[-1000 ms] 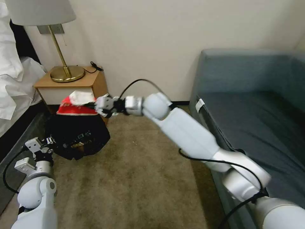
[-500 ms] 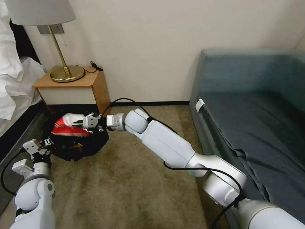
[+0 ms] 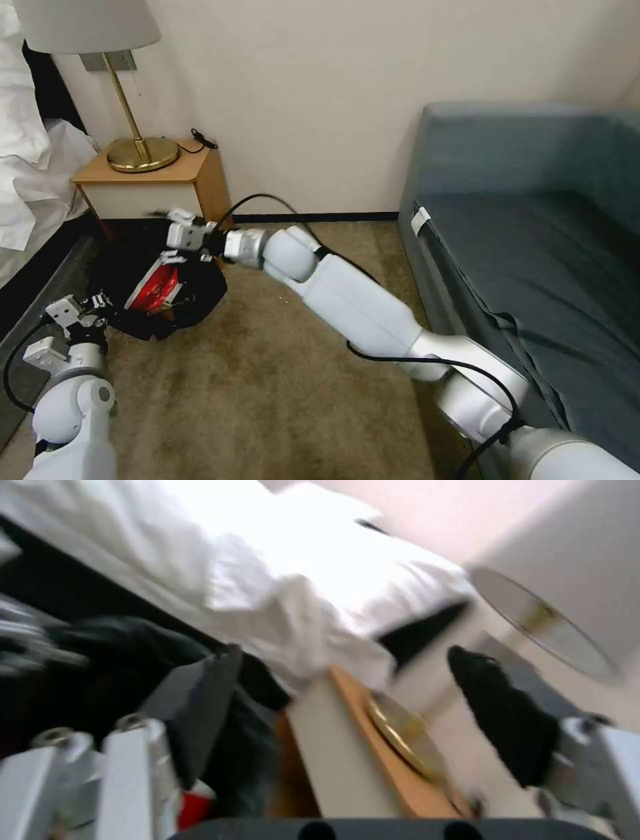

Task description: Pick up the trash bin, then pick up the garbage on the floor and place it into the trash bin.

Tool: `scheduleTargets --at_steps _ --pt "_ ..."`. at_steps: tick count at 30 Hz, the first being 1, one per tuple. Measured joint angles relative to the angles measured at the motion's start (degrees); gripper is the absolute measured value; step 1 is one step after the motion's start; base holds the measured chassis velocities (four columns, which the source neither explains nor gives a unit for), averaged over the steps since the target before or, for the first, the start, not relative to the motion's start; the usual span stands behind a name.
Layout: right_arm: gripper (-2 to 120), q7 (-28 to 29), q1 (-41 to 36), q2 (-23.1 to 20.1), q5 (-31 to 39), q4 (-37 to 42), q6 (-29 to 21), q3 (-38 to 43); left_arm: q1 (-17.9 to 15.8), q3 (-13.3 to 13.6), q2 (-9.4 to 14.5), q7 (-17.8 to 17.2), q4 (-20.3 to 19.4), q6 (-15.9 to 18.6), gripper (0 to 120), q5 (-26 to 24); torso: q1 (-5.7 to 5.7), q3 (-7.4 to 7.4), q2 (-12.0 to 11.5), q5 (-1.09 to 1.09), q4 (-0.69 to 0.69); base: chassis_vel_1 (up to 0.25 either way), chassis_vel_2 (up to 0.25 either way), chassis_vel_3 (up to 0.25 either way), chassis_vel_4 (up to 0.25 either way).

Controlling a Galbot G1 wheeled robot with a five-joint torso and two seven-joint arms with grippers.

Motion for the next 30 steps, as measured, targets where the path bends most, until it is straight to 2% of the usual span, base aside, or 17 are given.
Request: scheduleTargets --at_steps 2,3,5,6,8,9,10,11,13,14,16,23,27,30 --pt "96 1.72 -1.10 -2.84 1.07 1.68 -1.13 2.59 -0.34 0.07 -0.09 -2.10 -0.07 0.86 4 -1.46 0.00 0.00 0.00 0.00 0.00 0.000 0.000 0.000 0.000" --pt "96 1.72 -1.10 -2.84 1.07 1.68 -1.13 2.59 -0.34 0.07 -0.09 -2.10 -0.07 0.86 4 -1.46 0.00 0.00 0.00 0.00 0.00 0.000 0.000 0.000 0.000" --pt "99 3.37 -3.25 -5.65 2.27 3.06 -2.20 5.67 -1.46 0.35 -0.09 -5.23 -0.25 2.20 4 -5.11 0.00 0.00 0.00 0.01 0.00 0.000 0.000 0.000 0.000" --pt "99 3.37 -3.25 -5.65 2.27 3.06 -2.20 5.67 -1.46 0.35 -0.09 -5.23 -0.25 2.20 4 -5.11 0.00 0.00 0.00 0.01 0.00 0.000 0.000 0.000 0.000" --pt "100 4.32 -6.59 -8.49 2.87 4.41 -2.84 8.70 -3.45 0.87 -0.33 -10.15 0.55 4.13 4 -12.29 0.00 0.00 0.00 0.03 -0.02 0.000 0.000 0.000 0.000" --pt "100 4.32 -6.59 -8.49 2.87 4.41 -2.84 8.70 -3.45 0.87 -0.33 -10.15 0.55 4.13 4 -12.29 0.00 0.00 0.00 0.03 -0.02 0.000 0.000 0.000 0.000" --pt "100 4.37 -8.25 -9.70 2.87 5.05 -2.89 9.78 -4.45 1.16 -0.61 -12.72 1.43 5.13 4 -15.83 0.00 0.00 0.00 0.02 -0.02 0.000 0.000 0.000 0.000" --pt "100 4.37 -8.25 -9.70 2.87 5.05 -2.89 9.78 -4.45 1.16 -0.61 -12.72 1.43 5.13 4 -15.83 0.00 0.00 0.00 0.02 -0.02 0.000 0.000 0.000 0.000" --pt "100 4.36 -11.09 -11.41 2.67 6.18 -2.94 11.63 -6.09 1.60 -1.26 -15.99 4.10 6.22 4 -19.23 0.00 0.00 0.00 0.01 -0.02 0.000 0.000 0.000 0.000" --pt "100 4.36 -11.09 -11.41 2.67 6.18 -2.94 11.63 -6.09 1.60 -1.26 -15.99 4.10 6.22 4 -19.23 0.00 0.00 0.00 0.01 -0.02 0.000 0.000 0.000 0.000" --pt "100 4.24 -13.61 -12.42 2.37 7.00 -2.86 13.50 -6.81 2.00 -1.52 -16.94 6.69 6.33 4 -19.49 0.00 0.00 0.00 0.00 0.00 0.000 0.000 0.000 0.000" --pt "100 3.93 -17.23 -13.01 1.56 8.39 -2.14 16.36 -7.01 2.27 -1.37 -16.79 9.37 6.24 4 -18.34 0.00 0.00 0.00 0.00 0.00 0.000 0.000 0.000 0.000" --pt "100 3.56 -19.49 -12.98 1.15 9.64 -1.46 18.07 -6.39 2.16 -0.87 -14.83 11.72 5.24 4 -16.03 0.00 0.00 0.00 -0.01 0.01 0.000 0.000 0.000 0.000" --pt "100 3.21 -20.61 -13.17 0.82 10.39 -1.33 18.53 -5.38 2.16 -0.64 -13.87 11.79 5.23 4 -16.37 0.00 0.00 0.00 0.00 0.01 0.000 0.000 0.000 0.000"
